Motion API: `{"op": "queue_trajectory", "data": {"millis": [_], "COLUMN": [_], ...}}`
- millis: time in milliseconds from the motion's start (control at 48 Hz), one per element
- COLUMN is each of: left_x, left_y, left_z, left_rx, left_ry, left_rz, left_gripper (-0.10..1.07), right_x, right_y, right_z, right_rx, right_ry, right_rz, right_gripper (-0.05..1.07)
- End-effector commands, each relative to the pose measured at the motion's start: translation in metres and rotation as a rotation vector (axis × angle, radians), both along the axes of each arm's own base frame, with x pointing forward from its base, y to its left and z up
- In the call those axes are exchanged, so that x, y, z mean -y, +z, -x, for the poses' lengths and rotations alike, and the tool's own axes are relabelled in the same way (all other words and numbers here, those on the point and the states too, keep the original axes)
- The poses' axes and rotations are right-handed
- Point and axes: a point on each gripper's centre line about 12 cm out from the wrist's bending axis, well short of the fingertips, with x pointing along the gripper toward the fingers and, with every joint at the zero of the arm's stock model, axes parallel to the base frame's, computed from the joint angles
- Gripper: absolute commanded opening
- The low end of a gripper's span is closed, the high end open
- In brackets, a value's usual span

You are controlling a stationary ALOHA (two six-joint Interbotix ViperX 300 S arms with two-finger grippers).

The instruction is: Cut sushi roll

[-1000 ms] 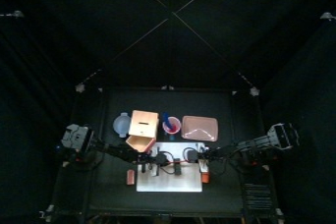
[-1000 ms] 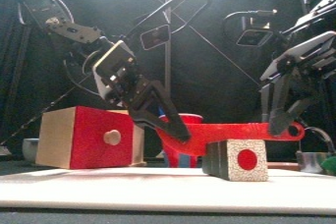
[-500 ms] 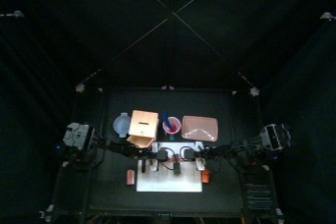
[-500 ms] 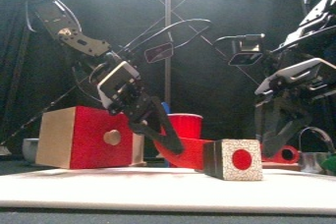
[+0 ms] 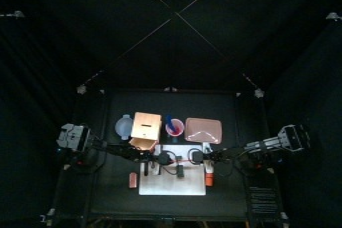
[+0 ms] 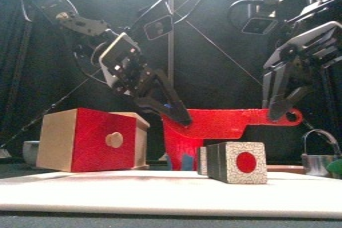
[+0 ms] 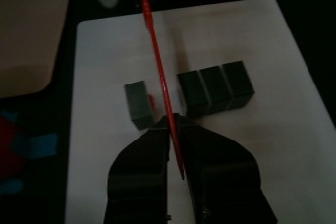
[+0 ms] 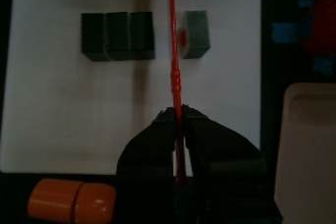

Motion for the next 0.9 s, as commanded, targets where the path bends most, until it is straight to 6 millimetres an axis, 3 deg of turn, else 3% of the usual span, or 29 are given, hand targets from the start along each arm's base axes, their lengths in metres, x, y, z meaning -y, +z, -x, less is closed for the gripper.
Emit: {"op": "queue_trajectory", "data": {"millis": [0,146,542,875], "left_x": [0.020,0.033,0.033,0.035], "left_y": [0.001,-0.006,-0.013,0.005], "left_z": [0.000,-0.003,-0.006,-0.006], "left_rx": [0.011,0.015,0.004,0.045], "left_ry": [-0.051,-0.063,-0.052,-0.058], "left_rz": [-0.003,0.003,0.009,0.018], "left_gripper": [0.49,0.49,0.49,0.49], "right_x": [-0.008,-0.016,-0.016,-0.021], "right_y": [0.005,0.000,-0.003,0.007], "right_z": [0.002,0.002,0.003,0.000], "right_rx": [0.016,-0.003,-0.016,0.013], "right_ry": [0.025,0.040,0.040,0.054], "right_rz": [-0.008,-0.019,-0.019,-0.022], "right_gripper": [0.41,0.41,0.41,0.41]}}
